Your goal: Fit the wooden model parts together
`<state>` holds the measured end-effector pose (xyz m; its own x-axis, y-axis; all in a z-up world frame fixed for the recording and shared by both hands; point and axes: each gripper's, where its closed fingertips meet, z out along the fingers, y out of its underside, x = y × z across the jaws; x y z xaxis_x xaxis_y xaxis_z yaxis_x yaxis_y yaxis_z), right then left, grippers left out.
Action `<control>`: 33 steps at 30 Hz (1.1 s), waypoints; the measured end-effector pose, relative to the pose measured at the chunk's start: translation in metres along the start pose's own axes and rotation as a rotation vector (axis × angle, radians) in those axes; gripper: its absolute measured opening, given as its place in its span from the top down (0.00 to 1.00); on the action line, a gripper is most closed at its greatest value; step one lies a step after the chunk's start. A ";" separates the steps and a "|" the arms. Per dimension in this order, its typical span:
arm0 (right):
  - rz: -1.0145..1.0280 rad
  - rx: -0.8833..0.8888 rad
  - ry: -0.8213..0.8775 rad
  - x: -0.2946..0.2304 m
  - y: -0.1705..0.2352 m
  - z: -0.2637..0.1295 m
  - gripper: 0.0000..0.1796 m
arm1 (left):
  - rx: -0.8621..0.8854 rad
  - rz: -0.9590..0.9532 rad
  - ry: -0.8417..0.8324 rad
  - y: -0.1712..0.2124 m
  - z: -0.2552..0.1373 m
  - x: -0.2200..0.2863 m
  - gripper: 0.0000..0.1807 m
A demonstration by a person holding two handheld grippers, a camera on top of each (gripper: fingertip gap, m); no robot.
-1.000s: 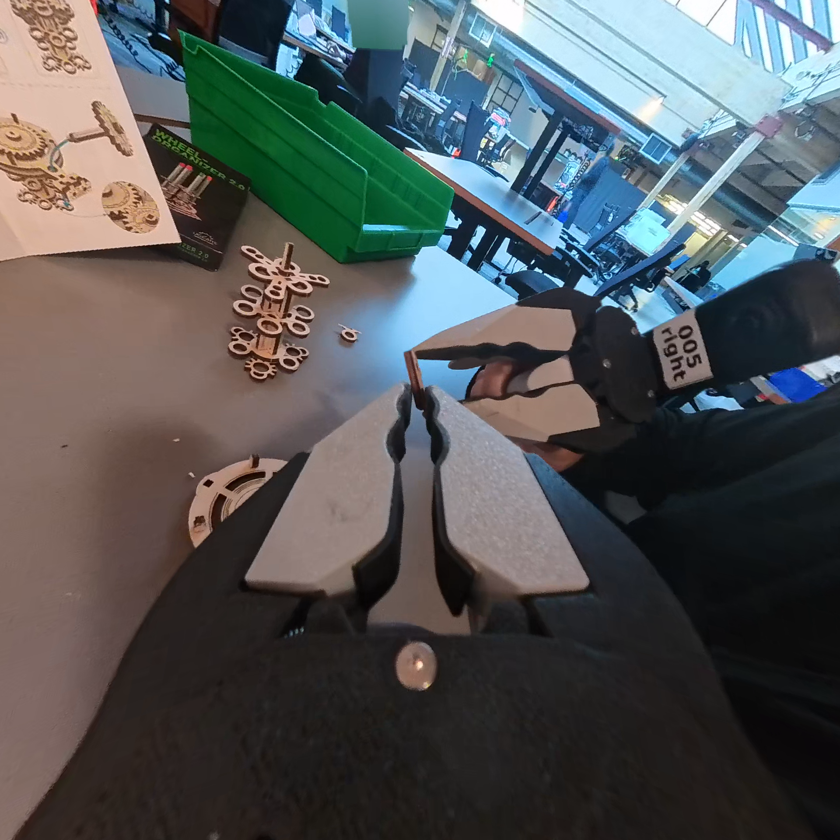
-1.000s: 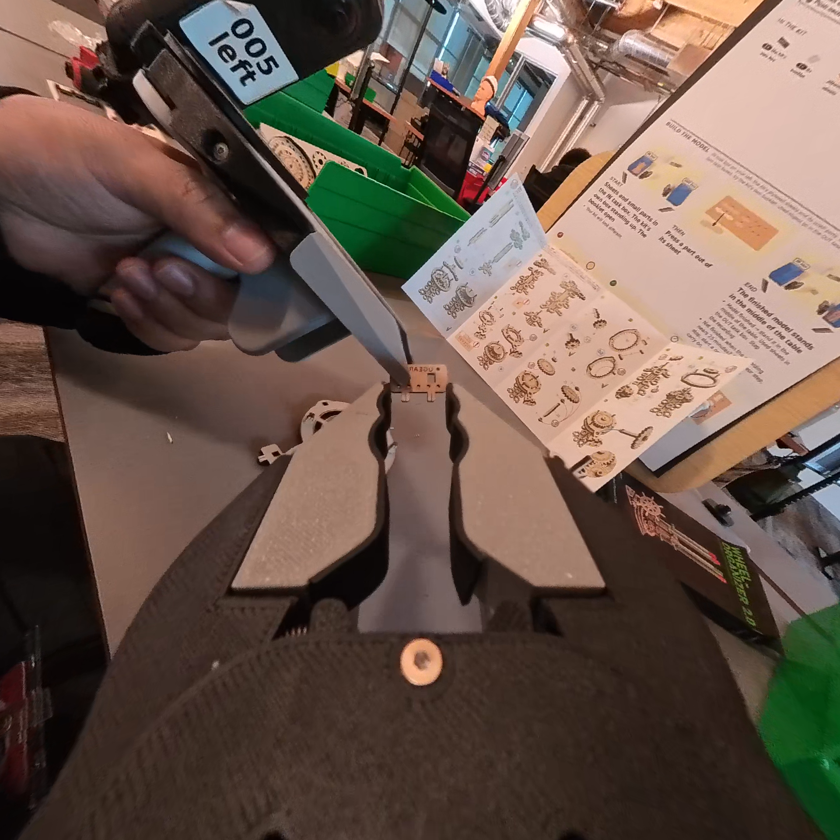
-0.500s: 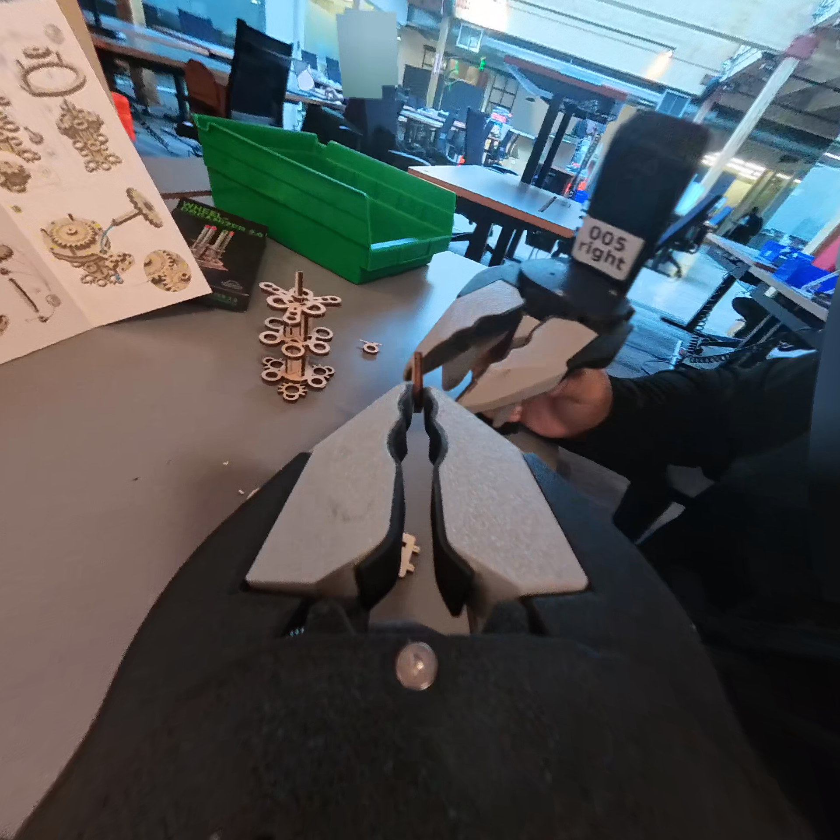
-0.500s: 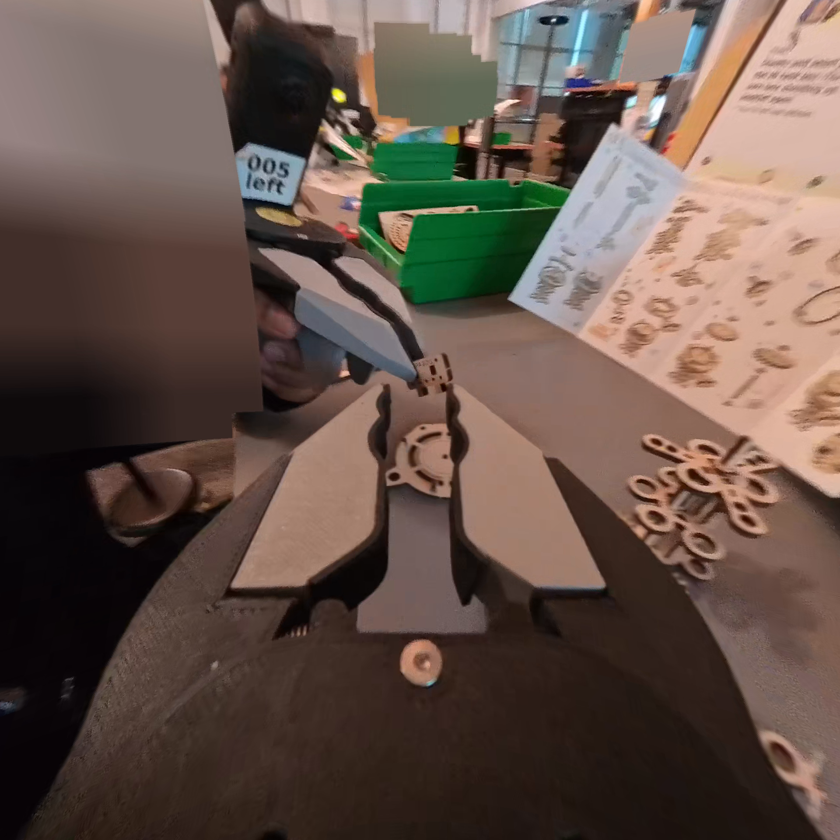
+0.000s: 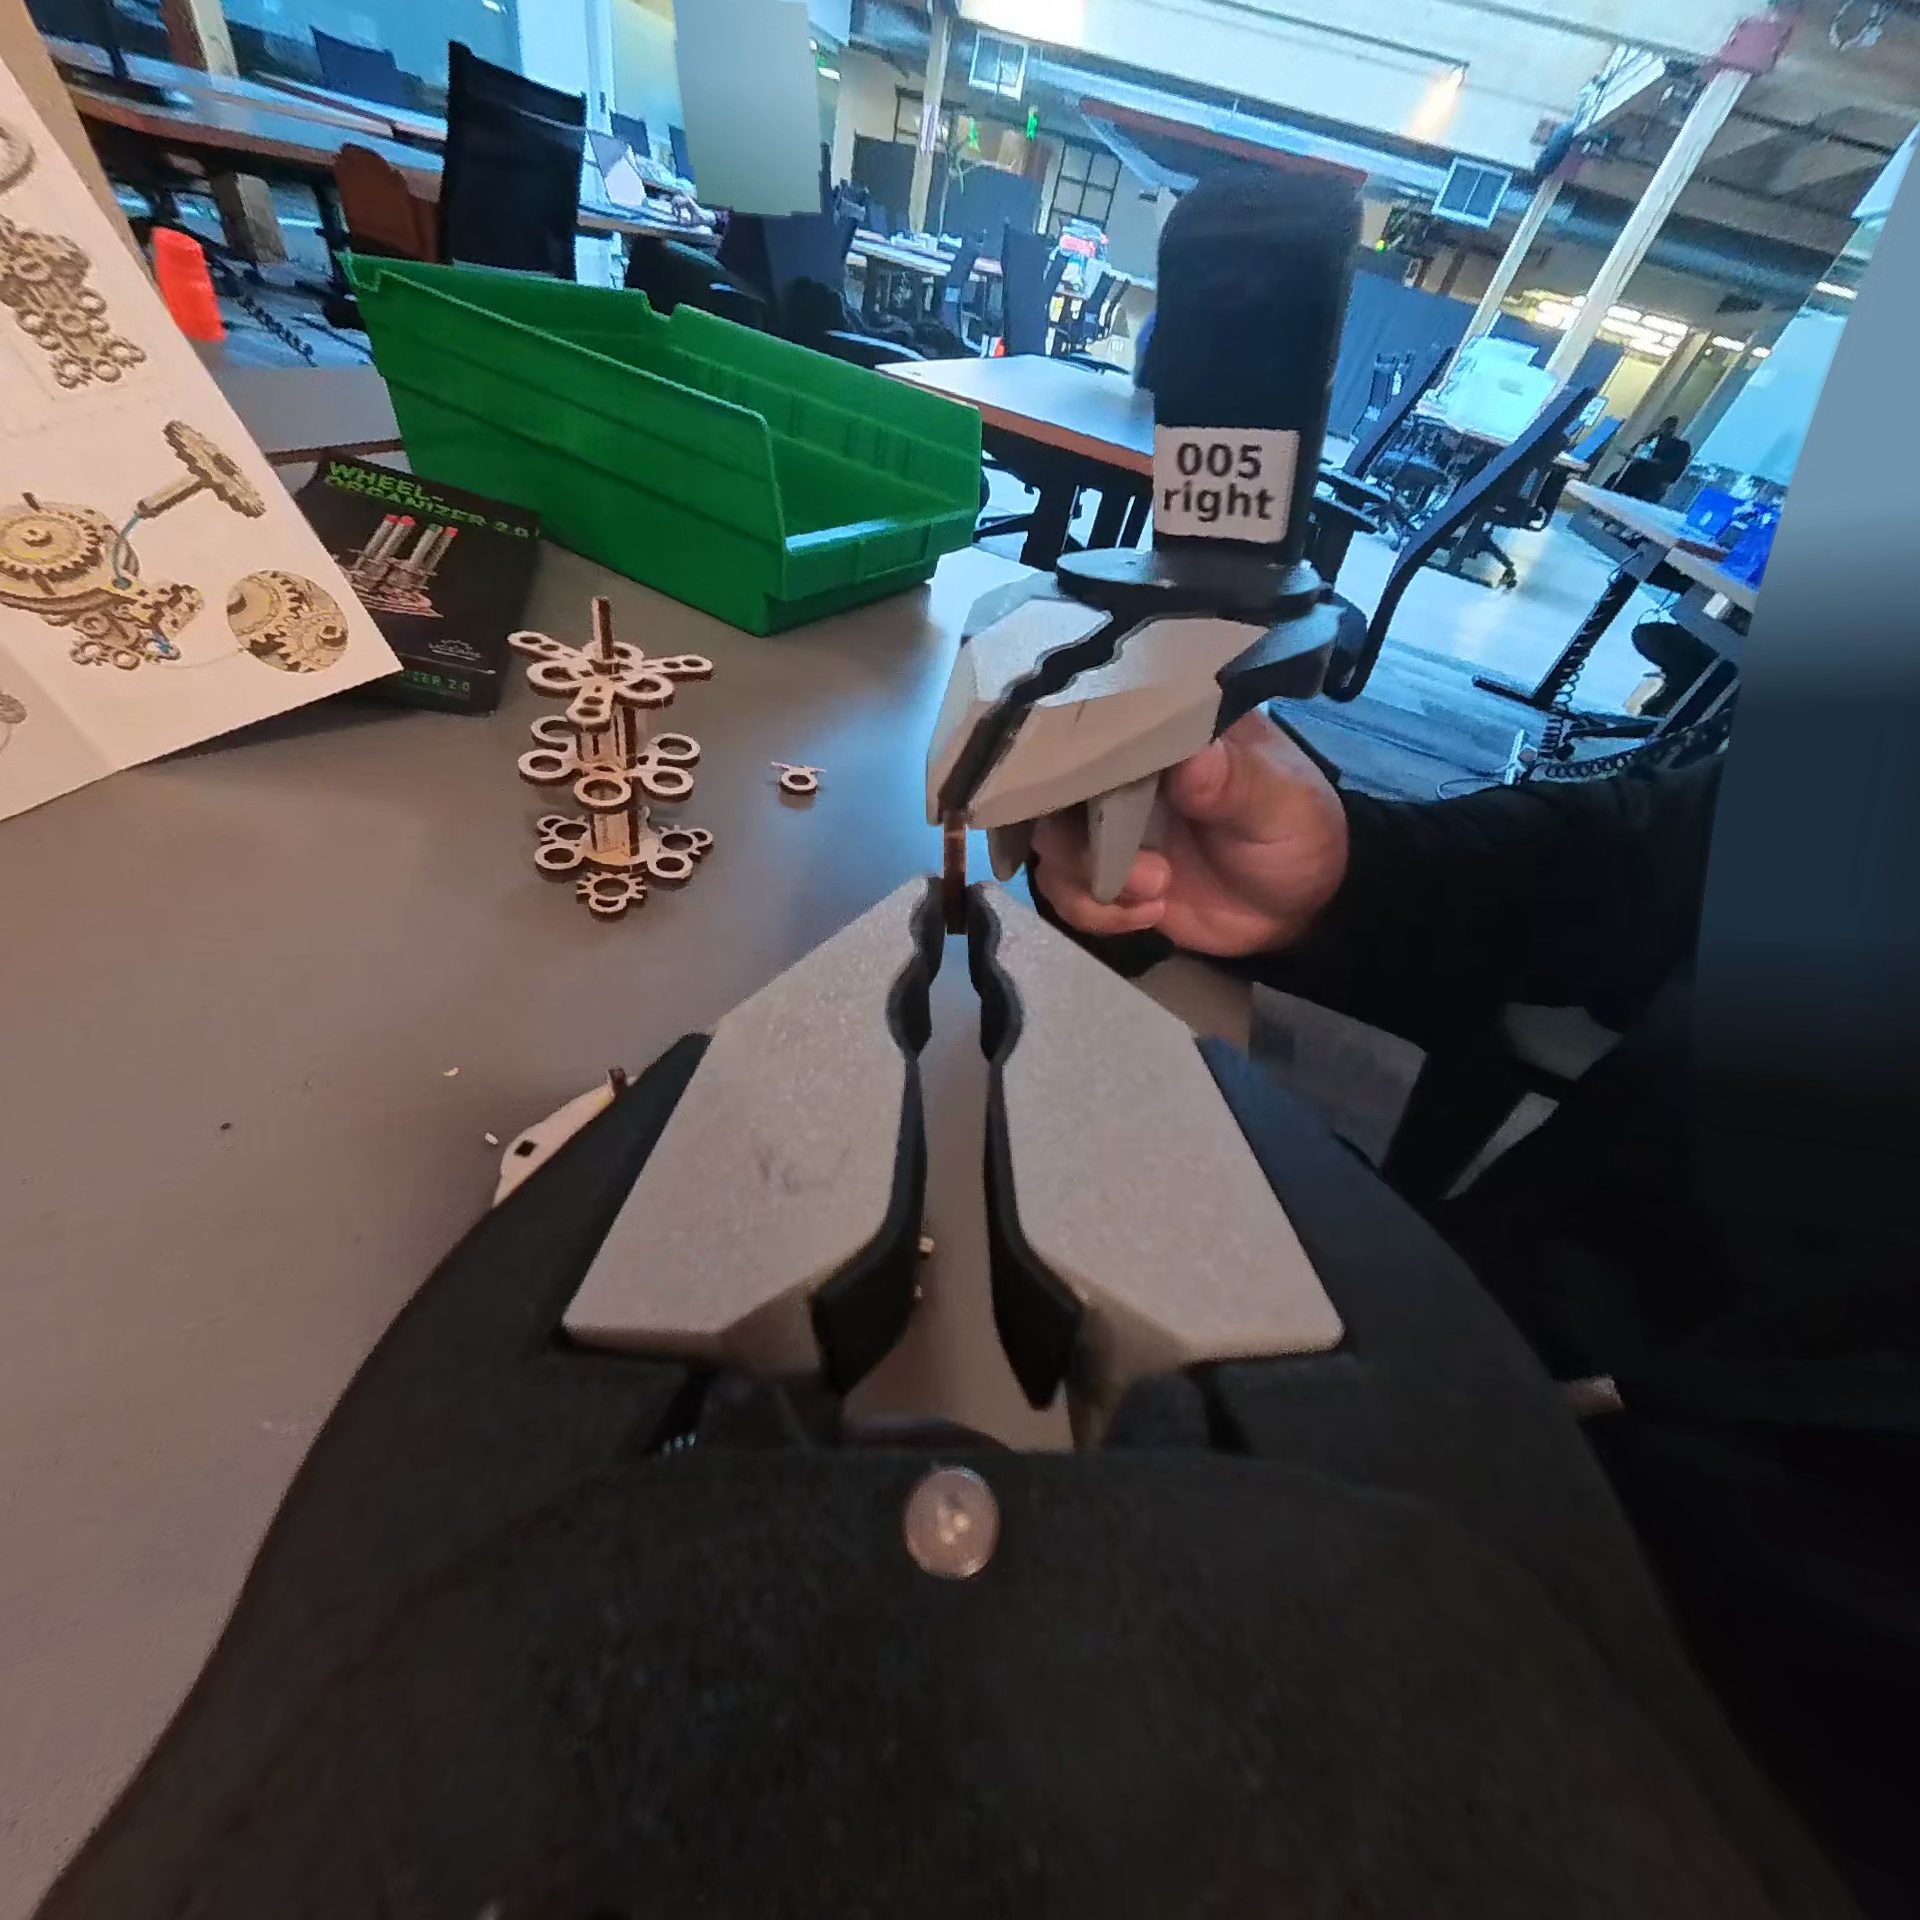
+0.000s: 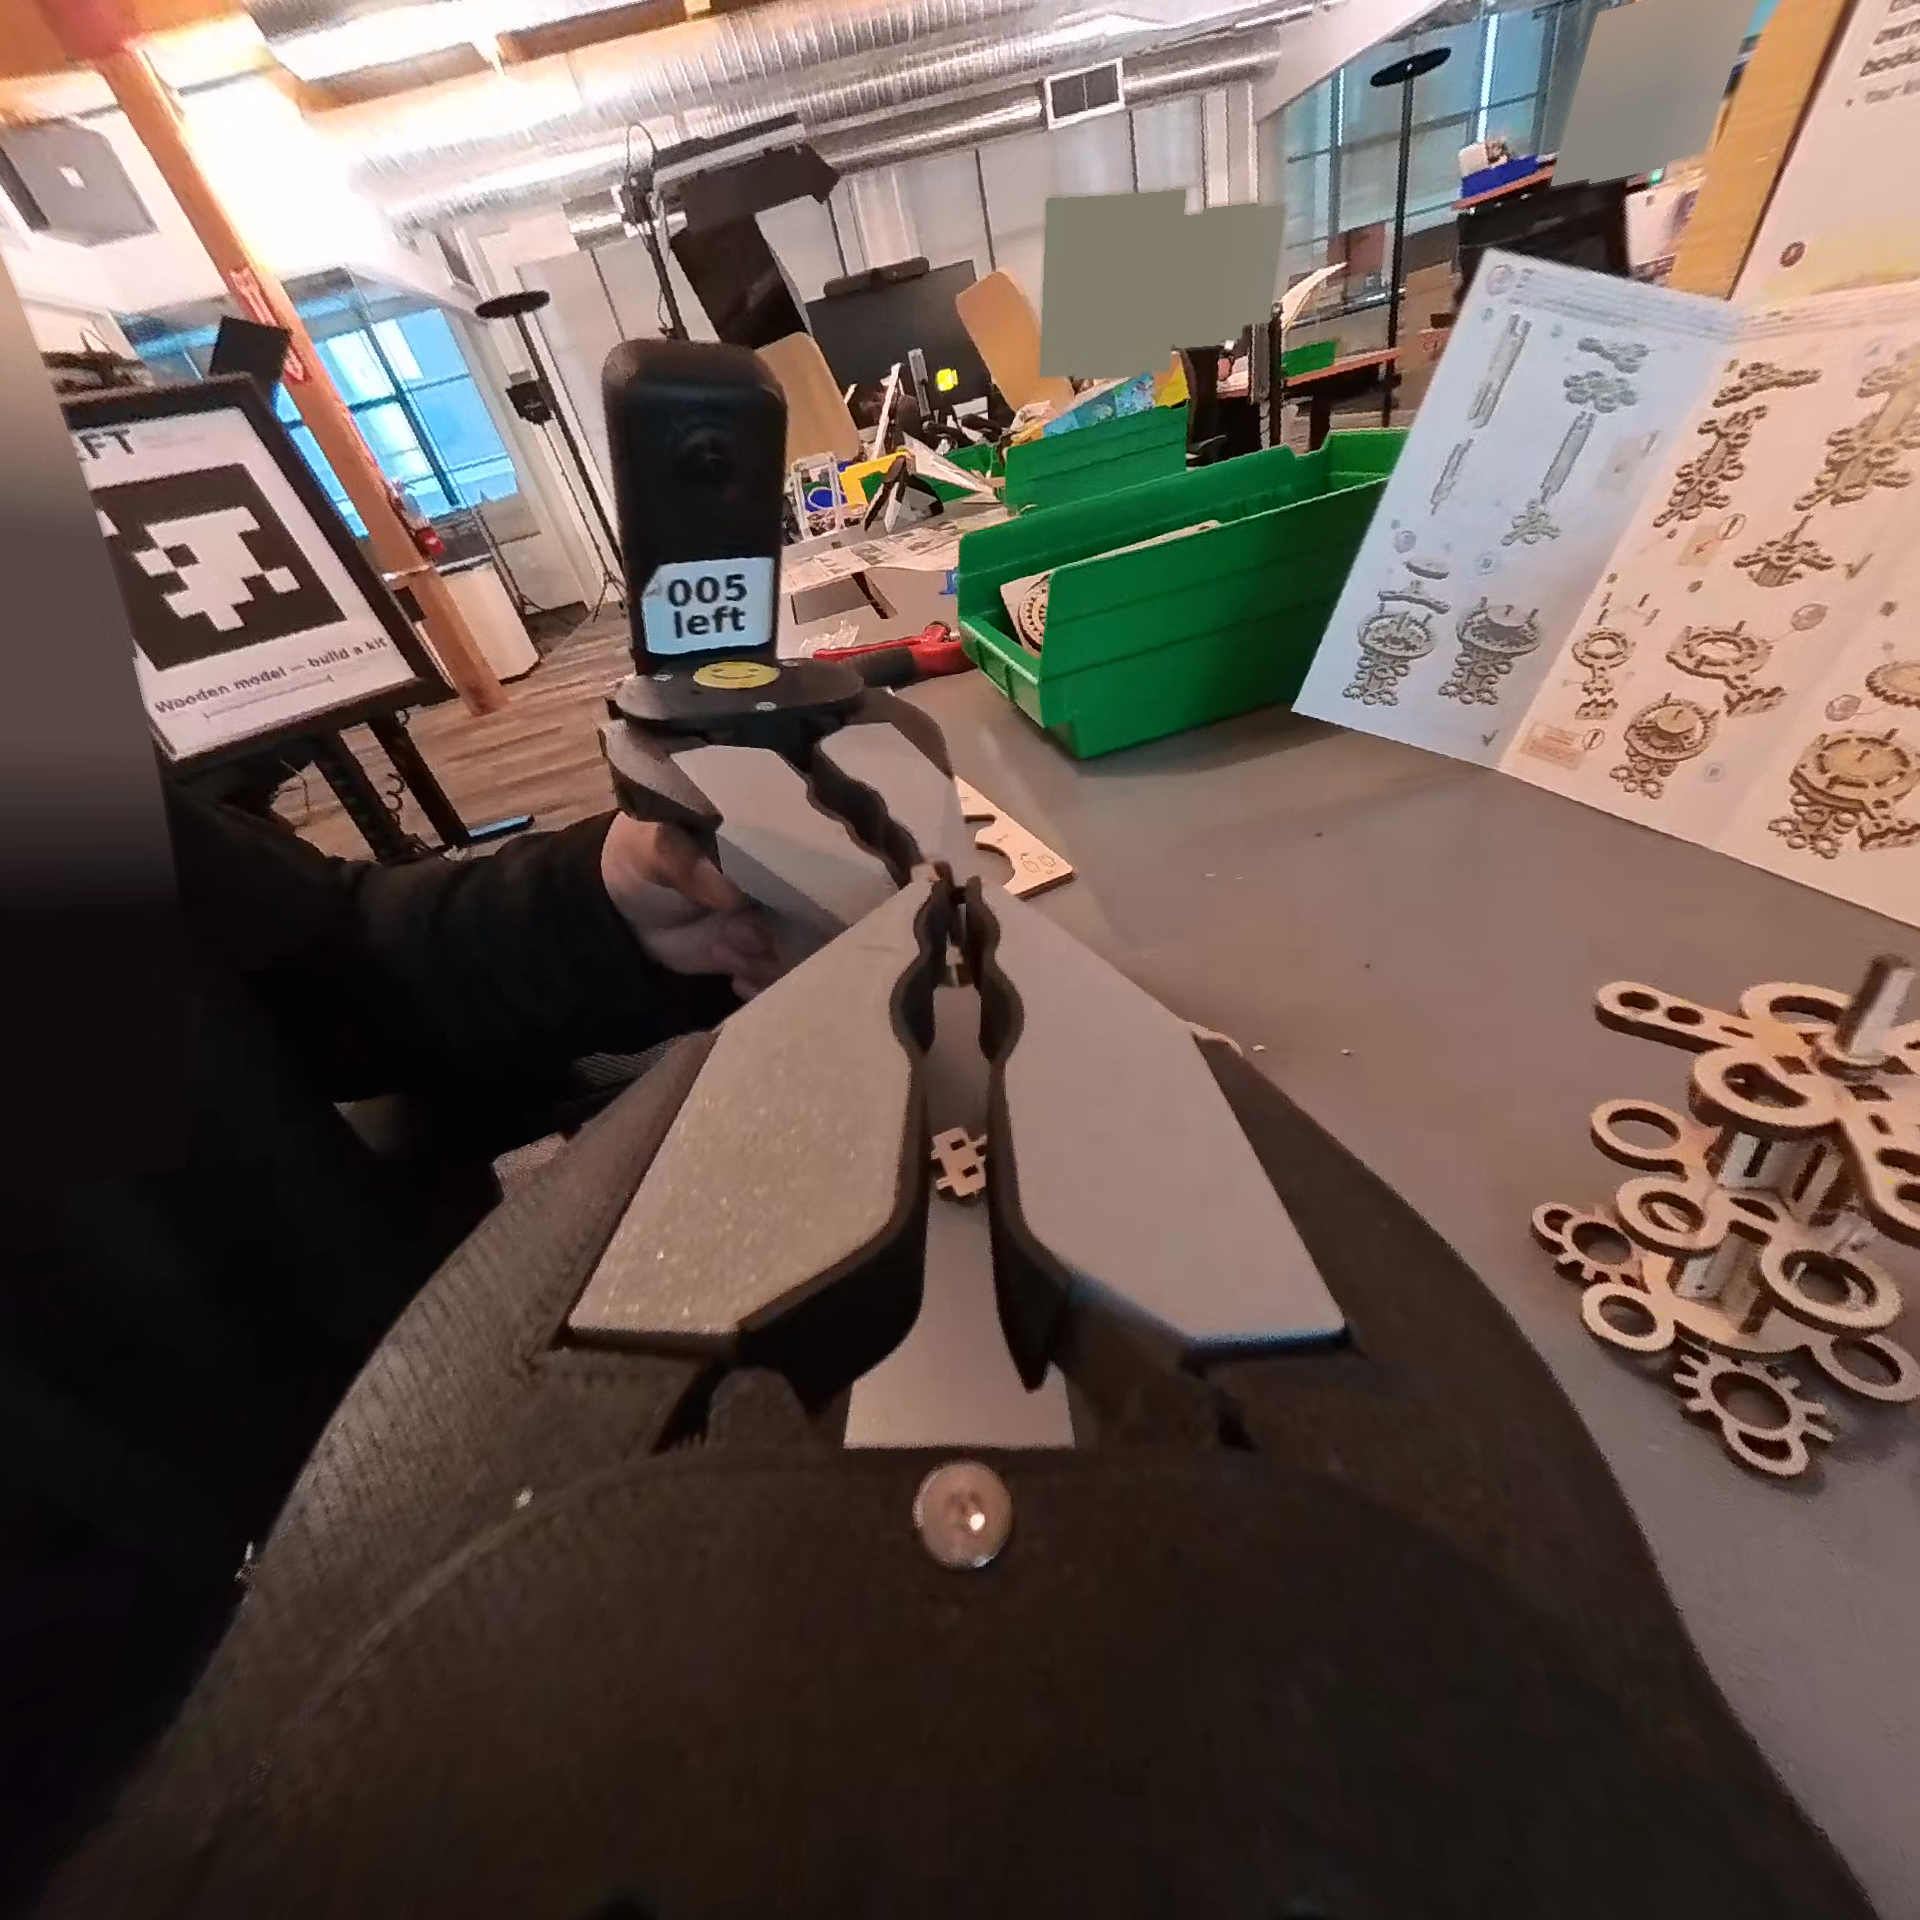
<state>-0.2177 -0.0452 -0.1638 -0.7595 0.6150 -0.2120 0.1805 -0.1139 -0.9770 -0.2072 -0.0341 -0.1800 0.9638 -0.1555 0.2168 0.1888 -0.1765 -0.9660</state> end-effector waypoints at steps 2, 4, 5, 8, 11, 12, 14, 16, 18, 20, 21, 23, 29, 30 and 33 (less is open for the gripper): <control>-0.018 -0.010 0.006 -0.001 0.001 0.001 1.00 | -0.016 0.010 -0.007 0.002 0.002 0.000 1.00; -0.033 -0.014 0.009 -0.002 0.002 0.001 1.00 | -0.021 0.021 -0.013 0.003 0.002 0.001 1.00; -0.037 -0.013 0.011 -0.002 0.002 0.001 1.00 | -0.021 0.023 -0.015 0.003 0.002 0.001 1.00; -0.032 -0.013 0.012 -0.001 0.002 0.001 1.00 | -0.022 0.016 -0.014 0.003 0.002 0.001 1.00; -0.027 0.001 0.044 0.005 0.000 -0.002 1.00 | -0.009 0.002 -0.033 0.001 0.001 -0.003 1.00; -0.025 0.014 0.066 0.009 -0.003 -0.004 1.00 | 0.001 -0.019 -0.054 0.000 -0.001 -0.008 1.00; -0.004 0.041 0.089 0.015 -0.006 -0.009 0.97 | 0.037 -0.093 -0.064 -0.004 -0.004 -0.016 1.00; 0.034 0.047 0.085 0.018 -0.006 -0.010 0.95 | 0.103 -0.207 -0.032 -0.011 -0.009 -0.021 1.00; 0.063 0.041 0.060 0.017 -0.005 -0.009 0.95 | 0.173 -0.318 0.033 -0.018 -0.014 -0.021 1.00; 0.066 0.032 0.051 0.016 -0.003 -0.007 0.94 | 0.236 -0.383 0.084 -0.025 -0.018 -0.021 1.00; 0.062 0.028 0.048 0.015 -0.003 -0.006 0.94 | 0.254 -0.397 0.098 -0.027 -0.019 -0.021 1.00; 0.057 0.028 0.035 0.012 -0.003 -0.005 0.95 | 0.251 -0.385 0.112 -0.027 -0.019 -0.018 1.00; 0.048 0.028 -0.014 0.003 -0.003 -0.002 0.95 | 0.233 -0.322 0.153 -0.026 -0.012 -0.003 1.00; 0.047 0.033 -0.026 0.001 -0.004 -0.002 0.95 | 0.228 -0.322 0.155 -0.025 -0.011 -0.002 1.00; 0.047 0.034 -0.052 -0.004 -0.005 -0.001 0.98 | 0.227 -0.332 0.166 -0.024 -0.008 0.001 1.00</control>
<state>-0.2154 -0.0463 -0.1585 -0.7820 0.5675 -0.2576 0.1962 -0.1682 -0.9660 -0.2126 -0.0378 -0.1559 0.8039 -0.2841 0.5226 0.5378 -0.0281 -0.8426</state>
